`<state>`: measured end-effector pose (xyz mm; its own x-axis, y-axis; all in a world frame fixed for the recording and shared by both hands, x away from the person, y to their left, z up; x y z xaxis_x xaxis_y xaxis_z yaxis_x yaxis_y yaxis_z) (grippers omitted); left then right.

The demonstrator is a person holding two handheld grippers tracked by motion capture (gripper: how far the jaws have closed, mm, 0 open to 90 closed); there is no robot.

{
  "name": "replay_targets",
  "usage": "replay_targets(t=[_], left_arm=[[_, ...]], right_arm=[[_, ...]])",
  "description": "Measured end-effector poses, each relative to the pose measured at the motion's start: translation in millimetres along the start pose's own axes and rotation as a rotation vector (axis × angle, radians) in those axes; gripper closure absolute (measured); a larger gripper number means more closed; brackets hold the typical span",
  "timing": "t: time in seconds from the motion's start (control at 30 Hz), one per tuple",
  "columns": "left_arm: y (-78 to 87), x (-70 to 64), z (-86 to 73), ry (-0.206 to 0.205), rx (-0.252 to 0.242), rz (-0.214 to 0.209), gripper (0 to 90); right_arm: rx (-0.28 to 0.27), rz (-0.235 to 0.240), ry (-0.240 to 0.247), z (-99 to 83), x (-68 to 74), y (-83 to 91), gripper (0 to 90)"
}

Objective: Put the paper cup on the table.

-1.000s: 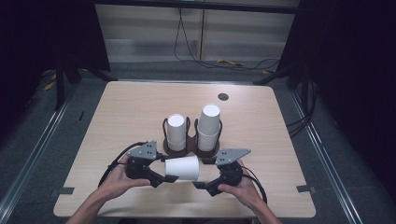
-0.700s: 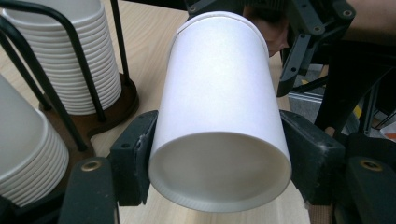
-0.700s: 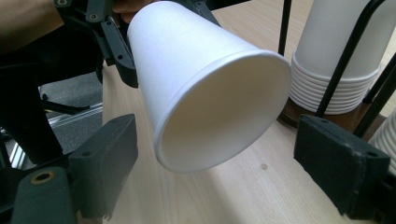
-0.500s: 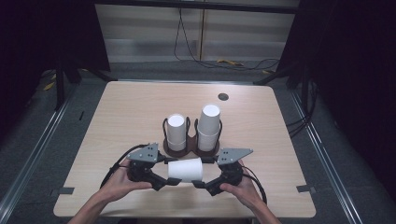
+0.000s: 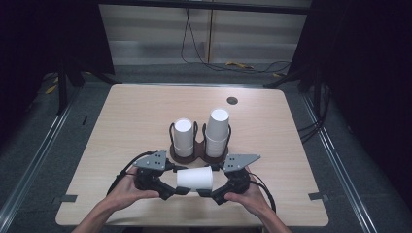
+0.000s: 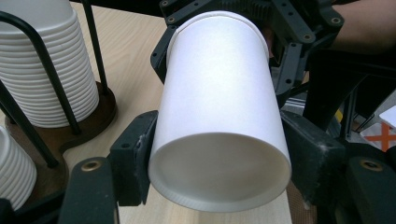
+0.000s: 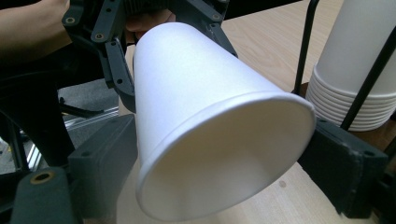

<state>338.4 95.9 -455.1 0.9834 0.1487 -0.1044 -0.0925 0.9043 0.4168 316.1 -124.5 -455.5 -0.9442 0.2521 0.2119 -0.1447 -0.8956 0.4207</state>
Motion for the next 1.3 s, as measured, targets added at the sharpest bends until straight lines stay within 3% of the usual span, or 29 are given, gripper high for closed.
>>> replay_targets(t=[0.33,0.57,0.87,1.07,1.3], left_arm=[[0.6,3.3,-3.7,0.028,-0.019,-0.029,33.2],[2.7,6.6,-4.7,0.058,-0.071,-0.036,29.4],[2.8,5.9,-5.2,0.067,-0.068,-0.034,26.0],[3.3,6.0,-4.1,0.064,-0.058,-0.006,16.9],[3.2,7.3,-2.8,0.073,-0.04,0.041,15.6]], right_arm=[[-0.01,0.032,-0.027,0.3,-2.0,3.3,18.8],[-0.022,0.036,0.005,5.3,1.4,7.2,22.4],[-0.019,0.042,0.009,5.8,2.1,6.7,23.7],[-0.013,0.055,0.0,6.8,2.9,5.7,23.7],[-0.017,0.038,-0.018,7.3,-0.7,8.2,23.7]])
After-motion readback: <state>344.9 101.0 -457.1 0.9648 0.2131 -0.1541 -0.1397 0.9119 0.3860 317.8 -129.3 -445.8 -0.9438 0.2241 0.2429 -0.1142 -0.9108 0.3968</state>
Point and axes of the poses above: each handheld gripper's, and its own axes: y roughly backward along the jaws, z roughly out of its top, x roughly to its left, the point moved 3 cm from there along -y, roughly forward along the jaws, and after that the axes turned 7 degrees about z, right-handed, at the moved point
